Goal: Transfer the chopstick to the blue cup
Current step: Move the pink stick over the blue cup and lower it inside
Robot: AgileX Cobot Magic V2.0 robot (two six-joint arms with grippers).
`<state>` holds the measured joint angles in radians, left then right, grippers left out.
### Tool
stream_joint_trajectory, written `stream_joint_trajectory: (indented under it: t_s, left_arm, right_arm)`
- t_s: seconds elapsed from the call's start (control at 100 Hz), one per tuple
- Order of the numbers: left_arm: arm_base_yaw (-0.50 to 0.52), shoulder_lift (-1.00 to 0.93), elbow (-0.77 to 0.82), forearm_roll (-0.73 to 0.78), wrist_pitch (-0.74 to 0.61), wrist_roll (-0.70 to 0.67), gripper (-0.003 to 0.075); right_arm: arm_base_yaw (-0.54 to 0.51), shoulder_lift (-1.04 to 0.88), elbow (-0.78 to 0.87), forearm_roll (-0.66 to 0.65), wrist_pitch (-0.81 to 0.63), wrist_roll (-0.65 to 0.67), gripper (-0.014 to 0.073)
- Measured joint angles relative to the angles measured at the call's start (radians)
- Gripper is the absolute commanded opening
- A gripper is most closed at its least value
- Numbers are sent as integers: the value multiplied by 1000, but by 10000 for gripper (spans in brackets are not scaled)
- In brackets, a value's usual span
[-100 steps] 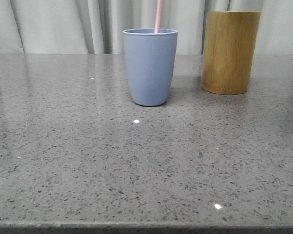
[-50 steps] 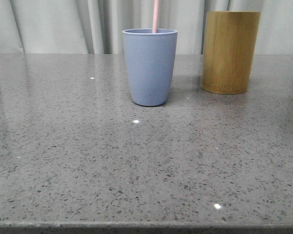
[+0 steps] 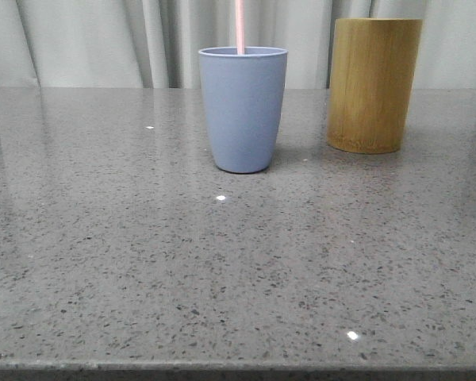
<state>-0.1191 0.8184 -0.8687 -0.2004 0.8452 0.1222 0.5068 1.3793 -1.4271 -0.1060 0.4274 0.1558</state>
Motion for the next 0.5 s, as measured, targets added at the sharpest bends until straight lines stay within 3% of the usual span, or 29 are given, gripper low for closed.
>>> stream_joint_trajectory:
  t_s: [0.21, 0.5]
  left_arm:
    - [0, 0, 0, 0, 0, 0, 365]
    - [0, 0, 0, 0, 0, 0, 365]
  right_arm:
    - [-60, -180, 86, -76, 134, -2, 509]
    - [-190, -541, 380, -88, 198, -2, 509]
